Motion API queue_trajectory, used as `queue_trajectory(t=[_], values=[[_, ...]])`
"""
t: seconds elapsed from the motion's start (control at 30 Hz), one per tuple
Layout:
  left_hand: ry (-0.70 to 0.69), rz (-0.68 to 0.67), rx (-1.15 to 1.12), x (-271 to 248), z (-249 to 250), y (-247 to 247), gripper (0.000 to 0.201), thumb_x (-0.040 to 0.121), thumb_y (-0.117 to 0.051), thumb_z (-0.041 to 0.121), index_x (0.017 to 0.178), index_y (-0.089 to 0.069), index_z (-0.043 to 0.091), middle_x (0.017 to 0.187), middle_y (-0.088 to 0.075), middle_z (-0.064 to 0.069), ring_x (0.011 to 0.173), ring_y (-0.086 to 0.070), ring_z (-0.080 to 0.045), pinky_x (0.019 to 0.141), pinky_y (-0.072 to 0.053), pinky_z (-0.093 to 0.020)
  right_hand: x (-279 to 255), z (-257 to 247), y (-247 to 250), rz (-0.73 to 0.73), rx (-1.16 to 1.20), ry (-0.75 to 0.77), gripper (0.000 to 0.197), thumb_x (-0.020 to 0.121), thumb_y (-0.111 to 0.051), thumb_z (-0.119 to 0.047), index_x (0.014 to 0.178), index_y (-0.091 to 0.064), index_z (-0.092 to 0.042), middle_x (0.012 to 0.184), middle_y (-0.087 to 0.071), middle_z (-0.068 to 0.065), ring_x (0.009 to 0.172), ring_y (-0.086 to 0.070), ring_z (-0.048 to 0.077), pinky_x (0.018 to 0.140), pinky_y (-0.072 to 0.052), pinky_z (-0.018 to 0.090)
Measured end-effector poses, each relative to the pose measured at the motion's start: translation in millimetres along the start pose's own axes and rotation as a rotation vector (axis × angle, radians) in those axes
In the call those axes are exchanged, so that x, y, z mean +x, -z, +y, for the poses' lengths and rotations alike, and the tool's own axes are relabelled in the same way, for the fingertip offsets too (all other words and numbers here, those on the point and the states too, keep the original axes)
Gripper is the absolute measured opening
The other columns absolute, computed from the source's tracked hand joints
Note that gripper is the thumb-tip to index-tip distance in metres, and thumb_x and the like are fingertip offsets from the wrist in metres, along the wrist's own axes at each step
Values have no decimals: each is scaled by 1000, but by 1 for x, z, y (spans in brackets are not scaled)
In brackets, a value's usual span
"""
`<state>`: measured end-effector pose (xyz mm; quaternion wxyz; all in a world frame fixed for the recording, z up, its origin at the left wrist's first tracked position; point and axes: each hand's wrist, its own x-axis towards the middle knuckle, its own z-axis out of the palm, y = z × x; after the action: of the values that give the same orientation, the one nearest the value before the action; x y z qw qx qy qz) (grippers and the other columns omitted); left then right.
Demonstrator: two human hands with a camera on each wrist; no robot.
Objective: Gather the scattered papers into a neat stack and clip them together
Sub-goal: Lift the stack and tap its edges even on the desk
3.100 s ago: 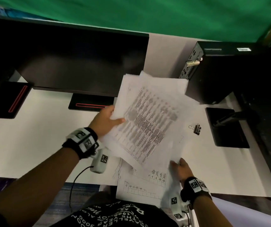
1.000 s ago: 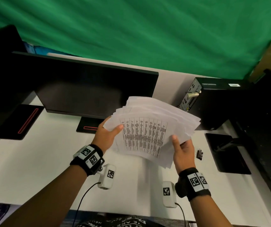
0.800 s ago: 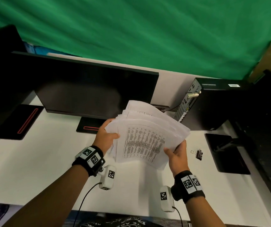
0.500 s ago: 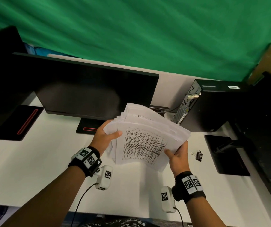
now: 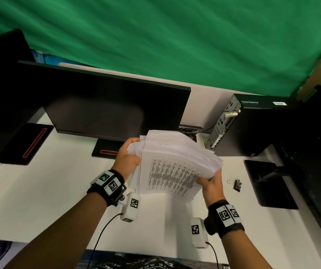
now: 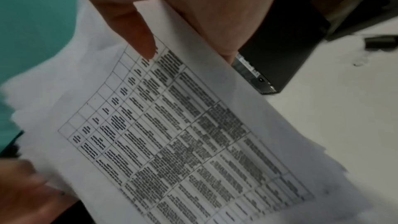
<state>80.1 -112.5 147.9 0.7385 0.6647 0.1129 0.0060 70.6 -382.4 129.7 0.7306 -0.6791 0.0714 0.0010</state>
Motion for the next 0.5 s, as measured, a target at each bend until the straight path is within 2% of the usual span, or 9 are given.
queue_trajectory(t=[0.1, 0.2, 0.3, 0.4, 0.43, 0.5], values=[[-6, 7, 11, 3, 0, -1, 53, 70, -52, -22, 105, -60, 18, 106, -63, -16, 94, -65, -28, 67, -54, -33, 4, -3, -3, 19, -18, 18, 73, 76, -56, 23, 115, -43, -38, 117, -58, 5, 110, -58, 24, 90, -52, 39], [-8, 15, -9, 2, 0, -3, 34, 87, -57, -6, 115, -60, 13, 111, -68, -11, 98, -68, -19, 76, -55, -27, 5, -1, -7, 34, -72, 28, 63, 87, -61, 12, 115, -41, -40, 121, -59, 2, 115, -59, 23, 101, -50, 47], [-18, -2, 29, -2, 5, -10, 25, 96, -54, 9, 119, -61, 16, 108, -71, -5, 97, -70, -12, 83, -57, -29, 8, -3, -9, 87, -76, 74, 55, 87, -64, 7, 114, -49, -38, 122, -64, 0, 115, -62, 20, 101, -51, 48], [-86, -4, 4, -5, 14, -13, 24, 96, -51, 3, 118, -59, 10, 106, -71, -4, 93, -69, -8, 72, -54, -17, 7, -5, -4, 93, 2, 105, 53, 88, -61, 10, 118, -50, -33, 120, -66, -2, 112, -65, 12, 95, -54, 34], [-96, -14, -20, -7, 16, -12, 27, 94, -50, -2, 117, -58, 9, 104, -70, -4, 91, -69, -8, 70, -53, -15, 4, -5, -1, 76, 11, 107, 53, 89, -59, 11, 120, -48, -32, 120, -65, -2, 110, -64, 10, 93, -55, 29], [-81, -41, -72, -7, 15, -9, 42, 84, -48, -17, 115, -57, 11, 101, -67, -7, 89, -67, -11, 68, -52, -17, -1, -2, 1, 26, 1, 94, 59, 87, -54, 18, 118, -44, -32, 119, -61, 1, 109, -61, 12, 92, -54, 27]])
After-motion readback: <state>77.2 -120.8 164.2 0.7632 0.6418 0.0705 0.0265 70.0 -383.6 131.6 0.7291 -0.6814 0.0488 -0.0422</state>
